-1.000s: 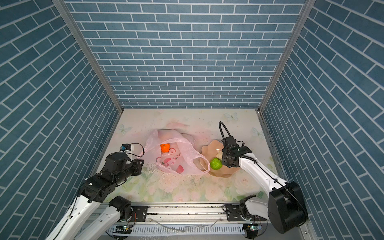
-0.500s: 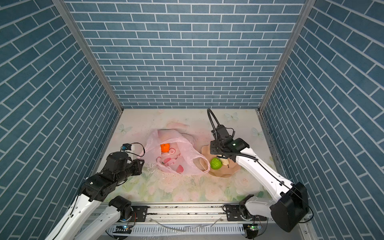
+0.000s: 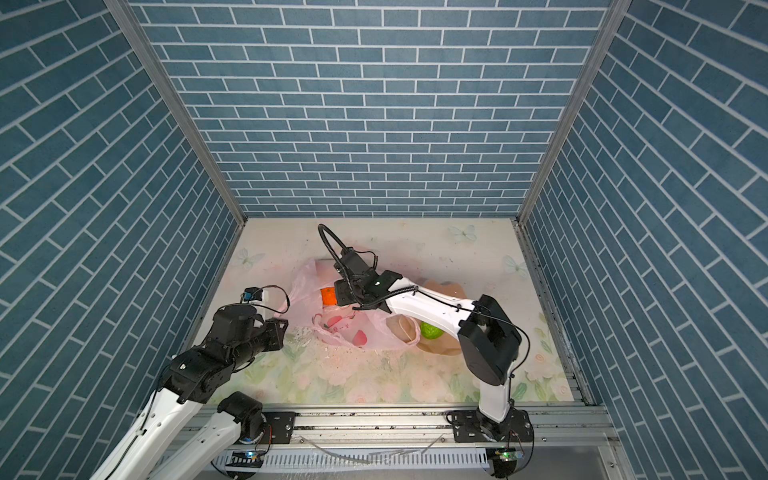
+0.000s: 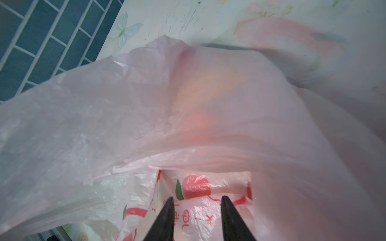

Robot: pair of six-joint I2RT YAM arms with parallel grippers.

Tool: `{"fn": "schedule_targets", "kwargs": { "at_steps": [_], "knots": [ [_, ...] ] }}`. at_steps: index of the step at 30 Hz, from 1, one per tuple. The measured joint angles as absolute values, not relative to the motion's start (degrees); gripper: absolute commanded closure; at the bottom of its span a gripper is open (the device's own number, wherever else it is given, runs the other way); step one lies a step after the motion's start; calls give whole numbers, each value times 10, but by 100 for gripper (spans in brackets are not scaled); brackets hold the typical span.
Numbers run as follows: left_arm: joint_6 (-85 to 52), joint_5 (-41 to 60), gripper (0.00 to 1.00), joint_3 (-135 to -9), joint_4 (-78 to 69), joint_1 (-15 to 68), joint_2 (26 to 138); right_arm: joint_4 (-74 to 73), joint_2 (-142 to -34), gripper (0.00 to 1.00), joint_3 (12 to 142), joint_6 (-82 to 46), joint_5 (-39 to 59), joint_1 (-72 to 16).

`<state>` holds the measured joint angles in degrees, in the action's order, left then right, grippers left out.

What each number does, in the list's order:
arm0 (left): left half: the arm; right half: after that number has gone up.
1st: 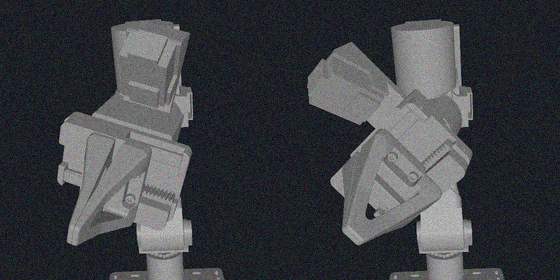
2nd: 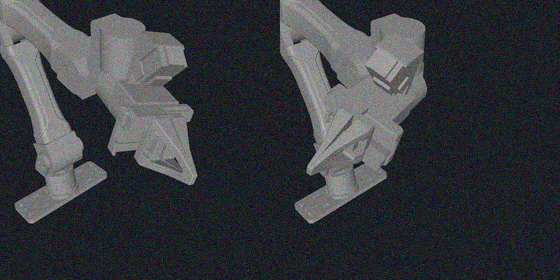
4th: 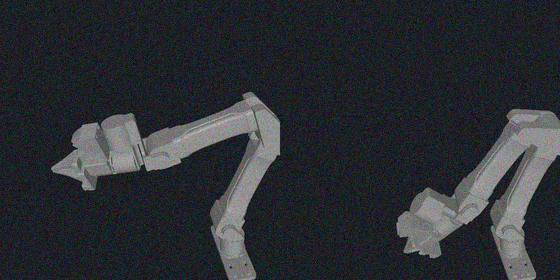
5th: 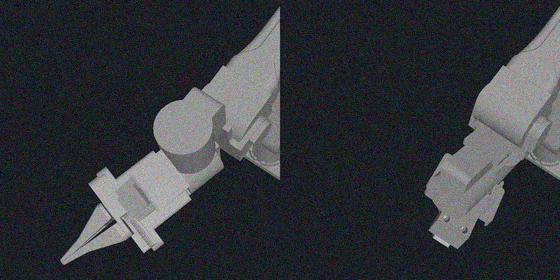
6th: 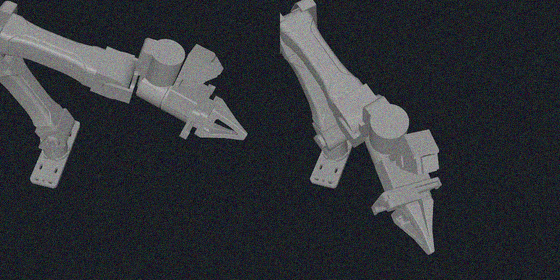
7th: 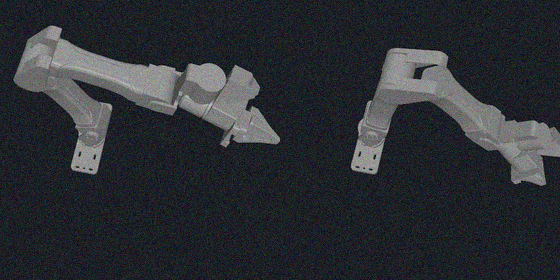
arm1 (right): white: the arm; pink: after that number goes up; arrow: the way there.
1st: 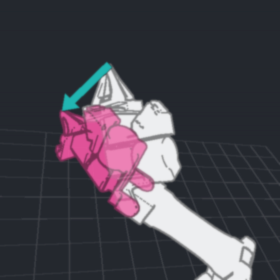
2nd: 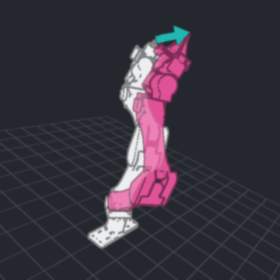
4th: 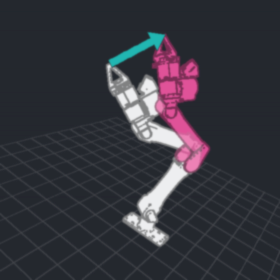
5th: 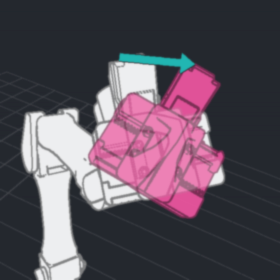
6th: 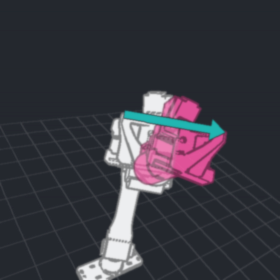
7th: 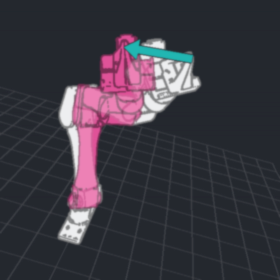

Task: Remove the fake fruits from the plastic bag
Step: 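Move the right gripper over the bag and reach into its opening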

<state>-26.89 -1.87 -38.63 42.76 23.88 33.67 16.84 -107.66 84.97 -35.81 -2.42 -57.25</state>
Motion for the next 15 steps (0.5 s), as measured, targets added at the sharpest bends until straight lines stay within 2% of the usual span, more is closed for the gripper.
{"fn": "schedule_targets", "kwargs": {
  "at_steps": [7, 15],
  "knots": [
    [-281, -19, 74, -386, 430, 239, 319, 135, -1157, 42, 885, -392, -13, -571],
    [-290, -18, 75, -386, 430, 239, 307, 113, -1214, 35, 955, -407, -4, -564]
  ]
}}
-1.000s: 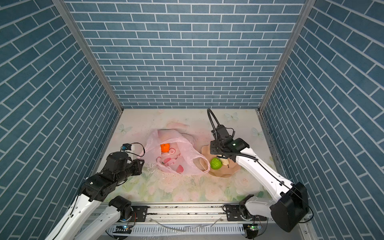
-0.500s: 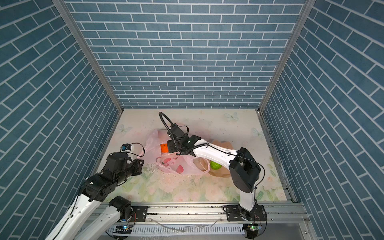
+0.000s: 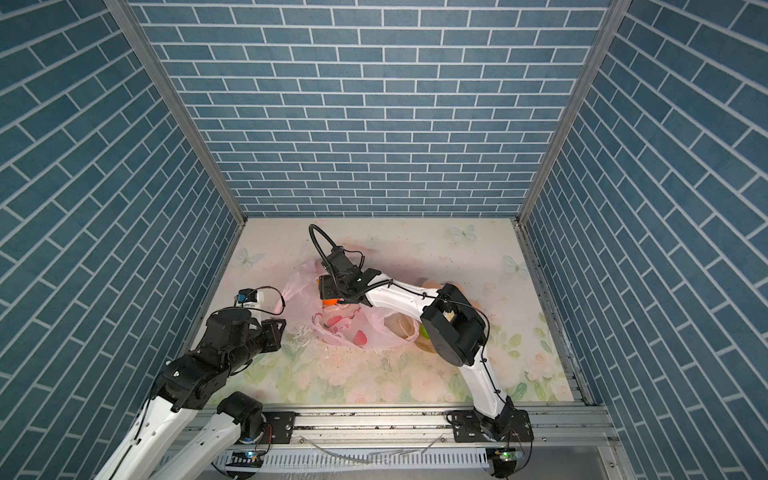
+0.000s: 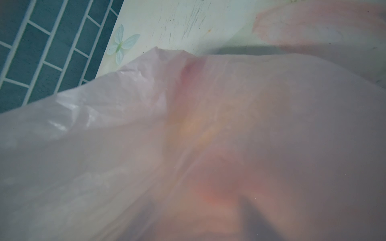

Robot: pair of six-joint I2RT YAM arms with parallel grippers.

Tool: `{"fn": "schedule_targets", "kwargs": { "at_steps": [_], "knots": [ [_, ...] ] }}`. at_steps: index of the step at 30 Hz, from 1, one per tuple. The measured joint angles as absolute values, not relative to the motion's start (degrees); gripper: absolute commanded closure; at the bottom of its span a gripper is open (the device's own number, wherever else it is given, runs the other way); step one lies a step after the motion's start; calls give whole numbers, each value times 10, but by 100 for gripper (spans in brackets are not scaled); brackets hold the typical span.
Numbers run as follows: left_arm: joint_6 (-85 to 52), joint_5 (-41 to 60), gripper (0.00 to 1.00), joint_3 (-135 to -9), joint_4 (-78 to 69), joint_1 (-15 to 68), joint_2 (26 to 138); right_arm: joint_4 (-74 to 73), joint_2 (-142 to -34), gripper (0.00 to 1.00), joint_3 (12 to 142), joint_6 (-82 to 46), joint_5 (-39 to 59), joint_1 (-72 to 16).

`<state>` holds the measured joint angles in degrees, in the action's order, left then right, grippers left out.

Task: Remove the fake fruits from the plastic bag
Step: 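Move the right gripper over the bag and reach into its opening, then grasp the orange fruit inside the bag with the right gripper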

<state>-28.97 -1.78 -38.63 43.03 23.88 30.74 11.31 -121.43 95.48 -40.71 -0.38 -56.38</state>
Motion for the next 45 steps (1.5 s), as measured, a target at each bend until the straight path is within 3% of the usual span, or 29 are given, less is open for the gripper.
{"fn": "schedule_targets", "kwargs": {
  "at_steps": [5, 8, 16, 25, 31, 35, 39, 45],
  "knots": [
    [-292, -14, 75, -386, 431, 239, 303, 112, -1249, 32, 983, -408, -2, -560],
    [-292, -14, 75, -386, 431, 239, 302, 116, -1266, 26, 998, -411, -3, -558],
    [-292, -14, 75, -386, 431, 239, 303, 125, -1281, 24, 1007, -411, -9, -558],
    [-287, -17, 54, -386, 428, 239, 334, 125, -1281, 26, 1007, -411, -8, -558],
    [-278, -30, 50, -387, 401, 239, 371, 123, -1280, 26, 1006, -411, -3, -558],
    [-274, -38, 59, -387, 364, 239, 411, 115, -1279, 27, 1004, -412, -1, -558],
    [-268, -54, 78, -387, 330, 239, 428, 113, -1269, 27, 994, -412, -1, -558],
    [-264, -88, 87, -402, 336, 239, 425, 108, -1260, 27, 992, -412, -2, -558]
  ]
}}
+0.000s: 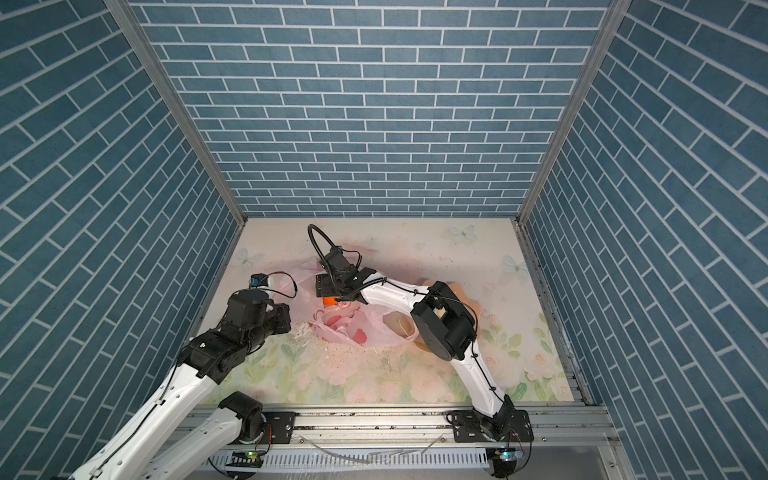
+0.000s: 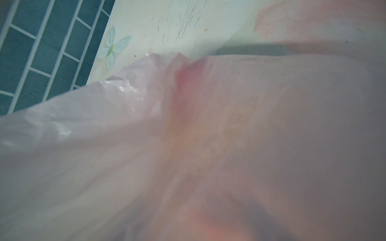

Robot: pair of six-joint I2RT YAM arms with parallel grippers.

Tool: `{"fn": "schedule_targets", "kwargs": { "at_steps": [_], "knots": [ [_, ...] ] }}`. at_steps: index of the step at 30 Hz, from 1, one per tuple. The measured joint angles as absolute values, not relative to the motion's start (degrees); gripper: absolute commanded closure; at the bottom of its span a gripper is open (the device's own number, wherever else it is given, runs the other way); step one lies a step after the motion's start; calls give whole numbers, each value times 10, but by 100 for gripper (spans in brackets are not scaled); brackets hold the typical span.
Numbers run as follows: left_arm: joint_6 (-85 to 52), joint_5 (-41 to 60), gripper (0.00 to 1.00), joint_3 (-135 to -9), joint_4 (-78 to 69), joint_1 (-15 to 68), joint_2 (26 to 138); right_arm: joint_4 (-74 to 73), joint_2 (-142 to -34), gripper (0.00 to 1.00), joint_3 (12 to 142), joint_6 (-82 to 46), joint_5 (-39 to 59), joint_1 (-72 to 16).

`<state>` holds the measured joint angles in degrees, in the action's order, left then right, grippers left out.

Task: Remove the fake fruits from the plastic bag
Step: 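Grasp the orange fruit inside the bag with the right gripper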

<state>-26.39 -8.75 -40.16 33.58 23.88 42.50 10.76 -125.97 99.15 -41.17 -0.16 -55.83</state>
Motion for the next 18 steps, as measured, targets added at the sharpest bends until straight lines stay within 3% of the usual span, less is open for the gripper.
{"fn": "schedule_targets", "kwargs": {
  "at_steps": [18],
  "knots": [
    [-281, -109, 89, -411, 430, 239, 330, 123, -1261, 26, 989, -411, -4, -559]
  ]
}}
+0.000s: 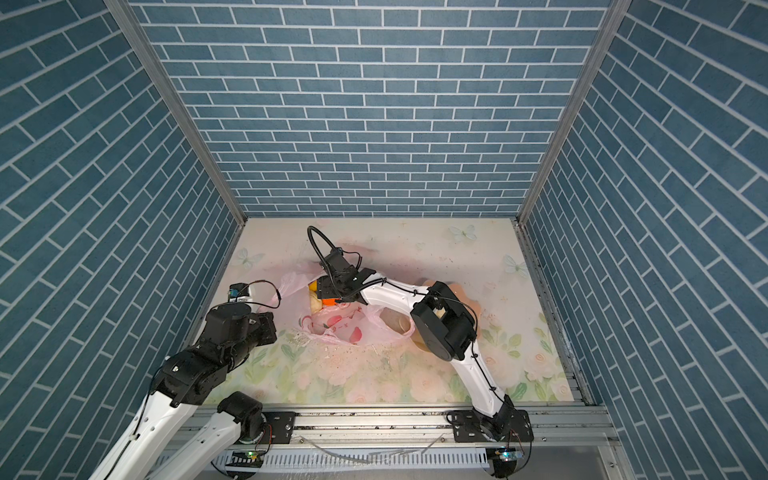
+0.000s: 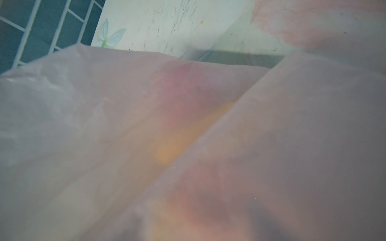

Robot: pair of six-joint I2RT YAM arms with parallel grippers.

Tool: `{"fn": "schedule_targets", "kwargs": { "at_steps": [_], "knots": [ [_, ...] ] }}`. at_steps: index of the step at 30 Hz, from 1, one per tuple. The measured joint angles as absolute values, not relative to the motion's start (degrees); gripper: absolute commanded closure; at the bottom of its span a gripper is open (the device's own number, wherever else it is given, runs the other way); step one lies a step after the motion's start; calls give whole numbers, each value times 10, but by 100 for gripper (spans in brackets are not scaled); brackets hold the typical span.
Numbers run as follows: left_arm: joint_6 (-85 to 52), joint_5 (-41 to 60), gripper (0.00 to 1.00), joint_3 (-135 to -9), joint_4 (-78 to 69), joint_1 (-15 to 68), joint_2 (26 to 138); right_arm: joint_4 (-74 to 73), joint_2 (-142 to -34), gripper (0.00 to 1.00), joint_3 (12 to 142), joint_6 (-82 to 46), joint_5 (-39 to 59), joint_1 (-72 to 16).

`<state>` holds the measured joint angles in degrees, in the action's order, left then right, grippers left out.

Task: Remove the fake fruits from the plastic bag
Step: 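Grasp the orange fruit inside the bag with the right gripper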

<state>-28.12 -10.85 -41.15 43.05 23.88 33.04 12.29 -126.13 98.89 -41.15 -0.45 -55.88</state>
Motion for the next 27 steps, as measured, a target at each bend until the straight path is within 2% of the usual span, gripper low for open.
{"fn": "schedule_targets", "kwargs": {
  "at_steps": [19, 20, 27],
  "knots": [
    [-301, -48, 90, -364, 418, 239, 321, 147, -1329, 26, 1019, -408, -10, -560],
    [-302, -48, 90, -362, 417, 239, 321, 144, -1329, 28, 1019, -407, -10, -560],
    [-303, -44, 90, -358, 414, 239, 321, 132, -1332, 61, 1020, -400, -10, -560]
  ]
}}
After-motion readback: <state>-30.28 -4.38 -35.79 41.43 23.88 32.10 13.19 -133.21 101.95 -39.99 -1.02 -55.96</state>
